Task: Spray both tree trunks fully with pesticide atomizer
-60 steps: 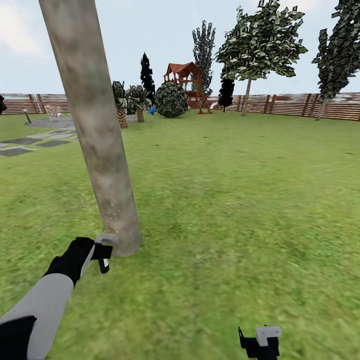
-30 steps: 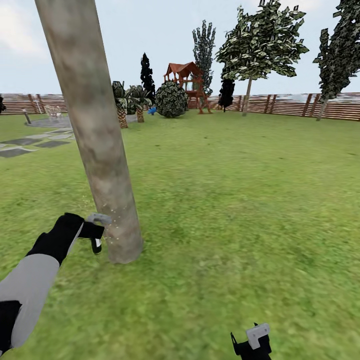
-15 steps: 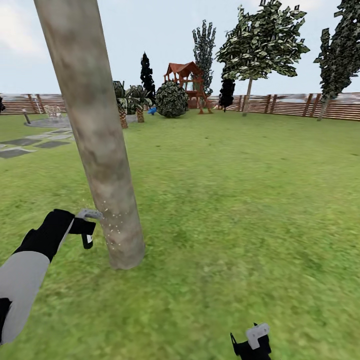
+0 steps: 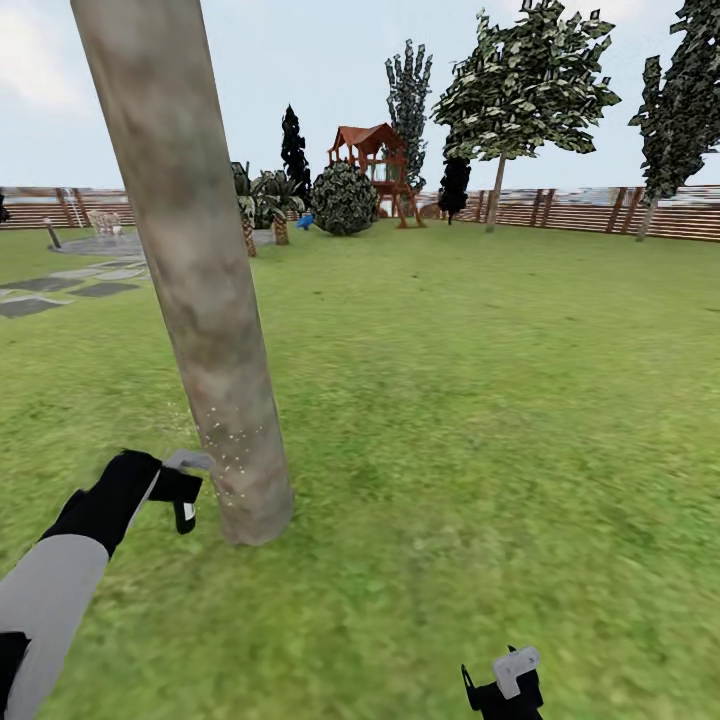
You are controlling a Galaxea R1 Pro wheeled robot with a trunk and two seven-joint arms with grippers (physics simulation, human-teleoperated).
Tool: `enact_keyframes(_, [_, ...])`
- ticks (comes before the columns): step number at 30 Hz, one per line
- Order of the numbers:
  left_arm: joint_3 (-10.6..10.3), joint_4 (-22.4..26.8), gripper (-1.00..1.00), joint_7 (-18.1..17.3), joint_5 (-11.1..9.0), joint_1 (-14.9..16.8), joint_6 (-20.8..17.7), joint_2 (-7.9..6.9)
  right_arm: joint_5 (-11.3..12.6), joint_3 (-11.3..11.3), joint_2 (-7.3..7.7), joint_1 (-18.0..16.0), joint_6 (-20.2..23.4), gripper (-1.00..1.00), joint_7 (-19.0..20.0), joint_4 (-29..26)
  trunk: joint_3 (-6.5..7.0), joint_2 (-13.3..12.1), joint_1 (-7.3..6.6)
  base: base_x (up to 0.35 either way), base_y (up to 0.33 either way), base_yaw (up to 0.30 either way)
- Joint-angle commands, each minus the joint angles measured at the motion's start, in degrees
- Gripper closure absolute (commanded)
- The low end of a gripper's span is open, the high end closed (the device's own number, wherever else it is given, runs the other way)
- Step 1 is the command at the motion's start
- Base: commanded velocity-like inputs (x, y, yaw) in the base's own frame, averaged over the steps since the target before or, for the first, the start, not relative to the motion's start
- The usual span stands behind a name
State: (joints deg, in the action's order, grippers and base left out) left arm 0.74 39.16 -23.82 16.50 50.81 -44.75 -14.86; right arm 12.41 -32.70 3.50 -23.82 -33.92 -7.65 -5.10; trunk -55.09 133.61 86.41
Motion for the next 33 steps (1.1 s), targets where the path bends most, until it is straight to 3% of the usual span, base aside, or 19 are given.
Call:
enact_keyframes(1, [0.01,-0.01,1.0,0.01,0.59,-0.17,0.18,0.52,-0.01,0.0,0.01,0.0,0.0,-1.0,0.0,0.0,0.0,0.0,0.0,0.0,0.0,0.0])
enact_keyframes(4, [0.07,-0.04,1.0,0.15,0.76,-0.38,0.19,1.26,0.02,0.0,0.02,0.0,0.0,-1.0,0.01,0.0,0.0,0.0,0.0,0.0,0.0,0.0])
enact_keyframes(10, [1.07,-0.63,1.0,0.69,0.92,-2.67,1.4,0.91,0.0,0.0,-0.03,0.0,0.0,-1.0,0.01,-0.05,0.0,0.0,0.0,0.0,-0.108,0.0])
enact_keyframes(14, [1.15,-0.71,1.0,1.13,0.82,-4.54,3.34,2.15,-0.01,0.0,-0.07,0.0,0.02,-1.0,0.02,-0.04,0.0,0.0,0.0,0.0,-0.263,0.0])
enact_keyframes(17, [2.43,-2.38,1.0,2.17,0.68,-5.04,6.15,3.04,-0.01,0.02,-0.01,0.0,0.06,-1.0,0.08,-0.02,0.0,0.0,0.0,0.0,-0.269,0.0])
enact_keyframes(19, [4.09,-4.24,1.0,3.65,-0.31,-5.08,8.22,3.08,-0.01,0.06,0.03,0.0,0.05,-1.0,0.08,0.0,0.0,0.0,0.0,0.0,-0.27,0.0])
enact_keyframes(22, [8.84,-10.02,1.0,11.55,-2.51,-5.1,15.83,3.01,0.05,0.08,0.1,0.0,0.07,-1.0,0.09,-0.07,0.0,0.0,0.0,0.0,-0.27,0.0])
enact_keyframes(24, [10.0,-13.25,1.0,15.0,-2.84,-5.1,19.46,3.0,0.07,0.09,0.04,0.0,0.04,-1.0,0.09,-0.08,0.0,0.0,0.0,0.0,-0.27,0.0])
enact_keyframes(26, [10.4,-14.73,1.0,16.21,-3.2,-5.29,21.38,3.01,0.07,0.09,0.04,0.0,0.02,-1.0,0.09,-0.08,0.0,0.0,0.0,0.0,-0.272,0.0])
enact_keyframes(30, [10.5,-14.29,1.0,16.51,-6.15,-7.25,22.13,3.21,0.07,0.09,0.02,0.0,0.03,-1.0,0.04,-0.08,0.0,0.0,0.0,0.0,-0.272,0.0])
enact_keyframes(33, [10.47,-14.14,1.0,16.58,-6.51,-7.45,23.59,3.23,0.12,0.09,0.02,0.0,0.0,-1.0,0.03,-0.08,0.0,0.0,0.0,0.0,-0.273,0.0])
